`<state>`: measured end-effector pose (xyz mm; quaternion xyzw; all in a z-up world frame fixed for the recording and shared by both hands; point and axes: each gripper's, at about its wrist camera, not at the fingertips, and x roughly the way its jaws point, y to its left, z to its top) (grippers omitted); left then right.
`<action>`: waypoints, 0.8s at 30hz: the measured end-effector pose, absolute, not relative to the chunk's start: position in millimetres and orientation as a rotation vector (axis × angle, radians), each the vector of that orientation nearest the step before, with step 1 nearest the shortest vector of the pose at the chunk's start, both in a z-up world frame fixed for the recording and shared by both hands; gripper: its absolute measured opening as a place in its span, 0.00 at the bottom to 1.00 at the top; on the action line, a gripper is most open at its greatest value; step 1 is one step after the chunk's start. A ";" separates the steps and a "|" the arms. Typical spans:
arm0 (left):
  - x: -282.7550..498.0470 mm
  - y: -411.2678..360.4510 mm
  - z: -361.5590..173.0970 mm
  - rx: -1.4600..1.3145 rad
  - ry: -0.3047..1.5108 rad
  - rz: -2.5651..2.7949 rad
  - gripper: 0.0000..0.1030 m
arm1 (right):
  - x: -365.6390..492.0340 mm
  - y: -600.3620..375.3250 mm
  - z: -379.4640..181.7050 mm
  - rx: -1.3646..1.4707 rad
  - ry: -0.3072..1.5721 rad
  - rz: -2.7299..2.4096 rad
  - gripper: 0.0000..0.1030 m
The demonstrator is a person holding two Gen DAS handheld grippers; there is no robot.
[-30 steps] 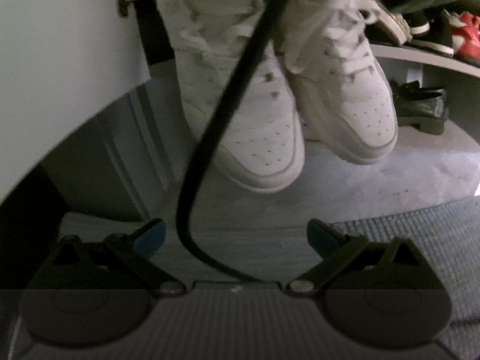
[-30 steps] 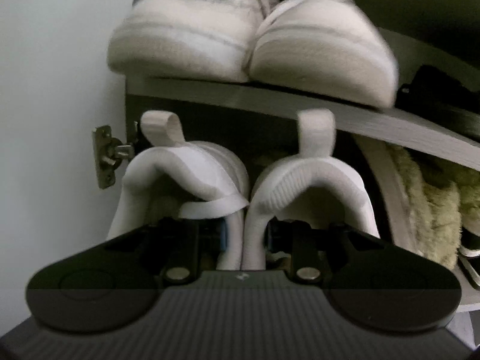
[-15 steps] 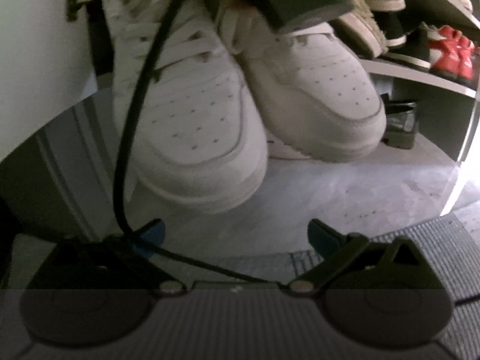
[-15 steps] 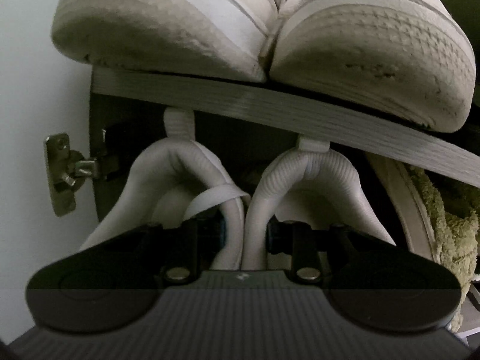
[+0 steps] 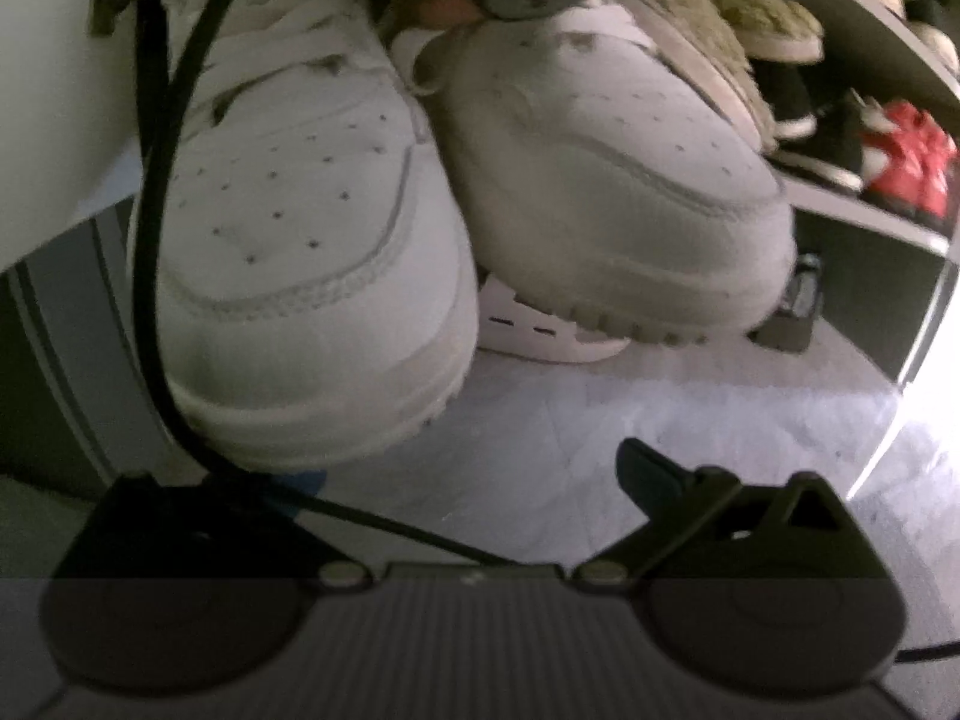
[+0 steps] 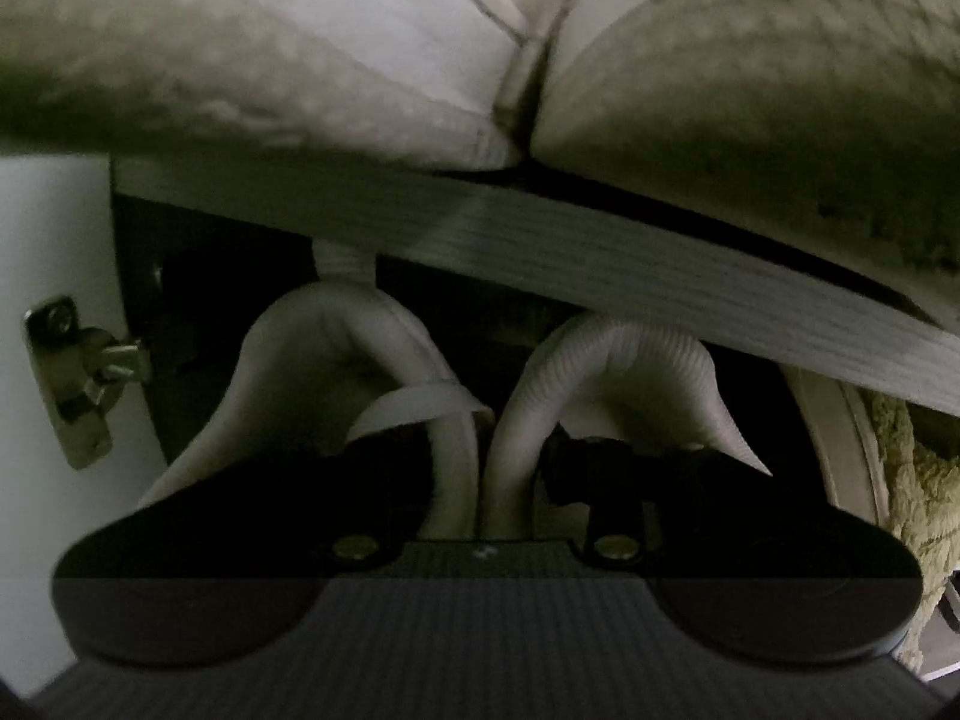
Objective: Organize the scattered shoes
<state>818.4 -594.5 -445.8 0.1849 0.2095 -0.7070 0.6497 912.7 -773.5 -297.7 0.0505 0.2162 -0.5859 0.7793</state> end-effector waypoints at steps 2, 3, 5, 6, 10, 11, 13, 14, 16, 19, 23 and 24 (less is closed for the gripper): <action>818.8 -597.9 -442.5 0.396 0.500 -1.579 0.99 | 913.8 -773.9 -298.6 0.112 0.467 -1.268 0.40; 820.8 -597.6 -440.9 0.383 0.512 -1.575 0.99 | 914.2 -774.0 -298.8 0.110 0.467 -1.269 0.41; 823.3 -598.6 -435.1 0.338 0.550 -1.571 0.99 | 914.4 -773.4 -298.3 0.095 0.461 -1.274 0.62; 822.0 -597.5 -432.9 0.334 0.534 -1.576 0.99 | 914.1 -771.9 -297.3 0.076 0.451 -1.279 0.73; 821.0 -593.3 -427.2 0.327 0.495 -1.588 0.99 | 913.8 -770.6 -295.0 0.046 0.418 -1.275 0.92; 824.0 -593.1 -426.2 0.316 0.511 -1.592 0.99 | 912.8 -771.6 -295.5 0.052 0.414 -1.275 0.92; 827.9 -593.7 -424.7 0.304 0.532 -1.590 0.98 | 908.3 -771.5 -295.8 0.057 0.401 -1.262 0.92; 830.3 -594.2 -424.3 0.297 0.540 -1.583 0.98 | 906.6 -770.7 -296.0 0.056 0.395 -1.253 0.92; 832.0 -593.9 -424.4 0.299 0.534 -1.582 0.98 | 902.7 -769.7 -295.6 0.054 0.391 -1.245 0.92; 833.4 -593.3 -423.1 0.305 0.517 -1.587 0.98 | 892.8 -765.8 -294.8 0.039 0.369 -1.248 0.92; 833.6 -593.5 -419.4 0.314 0.485 -1.583 0.98 | 870.7 -761.5 -294.8 0.052 0.317 -1.236 0.92; 834.4 -593.1 -417.8 0.309 0.472 -1.581 0.98 | 865.3 -759.7 -294.9 0.059 0.303 -1.229 0.92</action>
